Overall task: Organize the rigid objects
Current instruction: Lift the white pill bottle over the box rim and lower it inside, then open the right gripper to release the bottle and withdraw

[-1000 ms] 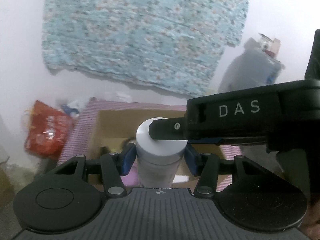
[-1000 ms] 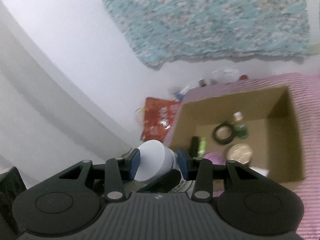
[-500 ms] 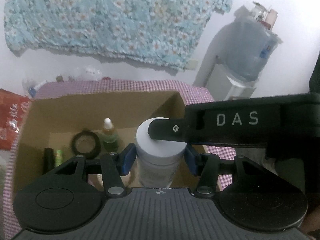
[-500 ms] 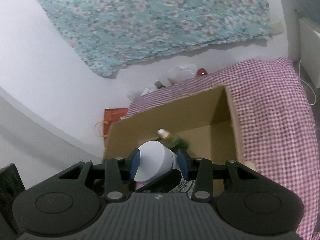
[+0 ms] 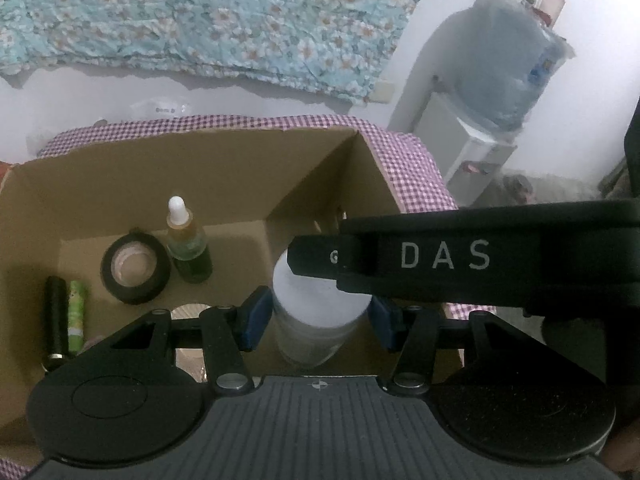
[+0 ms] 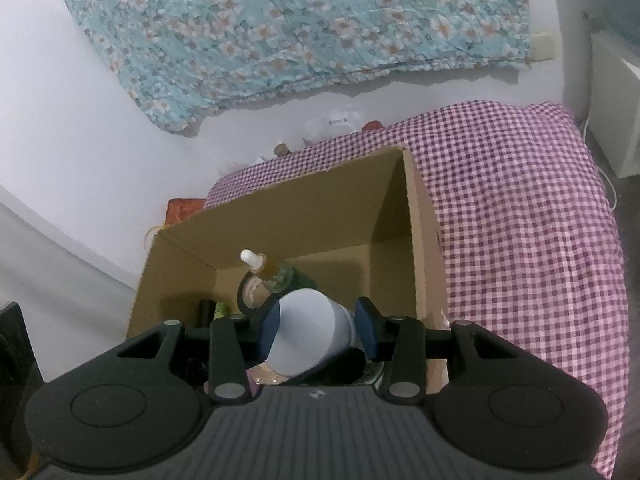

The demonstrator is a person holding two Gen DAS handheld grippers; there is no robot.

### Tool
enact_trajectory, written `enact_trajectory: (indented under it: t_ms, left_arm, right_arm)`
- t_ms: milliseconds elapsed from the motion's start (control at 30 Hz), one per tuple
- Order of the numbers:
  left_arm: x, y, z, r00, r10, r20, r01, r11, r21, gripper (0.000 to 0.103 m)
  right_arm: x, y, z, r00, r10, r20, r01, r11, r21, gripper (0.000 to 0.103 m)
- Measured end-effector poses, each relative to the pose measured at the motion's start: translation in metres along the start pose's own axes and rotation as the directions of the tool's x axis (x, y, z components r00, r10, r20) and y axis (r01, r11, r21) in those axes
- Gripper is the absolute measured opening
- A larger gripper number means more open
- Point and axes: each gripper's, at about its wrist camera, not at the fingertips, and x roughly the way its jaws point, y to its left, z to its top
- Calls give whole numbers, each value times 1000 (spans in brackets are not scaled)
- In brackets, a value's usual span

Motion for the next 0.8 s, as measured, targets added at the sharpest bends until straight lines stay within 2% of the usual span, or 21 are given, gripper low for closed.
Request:
enact_trajectory:
  t_ms: [233, 400, 500, 567, 667, 800]
  left_arm:
    - [-19, -3, 3, 999, 4, 42, -4, 1000, 18, 61]
    - [-54, 0, -1, 996, 6, 90, -8, 1000, 19, 68]
    - [-82, 5, -11, 993, 17, 118, -19, 1000, 15, 76]
    - [-98, 9, -18, 991, 27, 131, -29, 1000, 12, 87]
    - [-120, 16, -34, 987, 52, 154, -54, 999, 7, 99]
    - [-140, 33, -54, 983, 80, 168, -80, 997, -8, 103]
  right_arm:
    - [-18, 3, -3, 999, -3, 47, 3, 1000, 7, 49]
    - [-53, 12, -9, 992, 17, 123, -20, 1000, 24, 51]
    - [-83, 25, -23, 982, 13, 190, -15, 1000, 12, 62]
    - [-101, 36, -35, 972, -1, 234, 1, 1000, -2, 63]
    - [-120, 50, -56, 962, -26, 272, 30, 999, -13, 75]
    - [-134, 67, -89, 948, -84, 308, 96, 995, -25, 84]
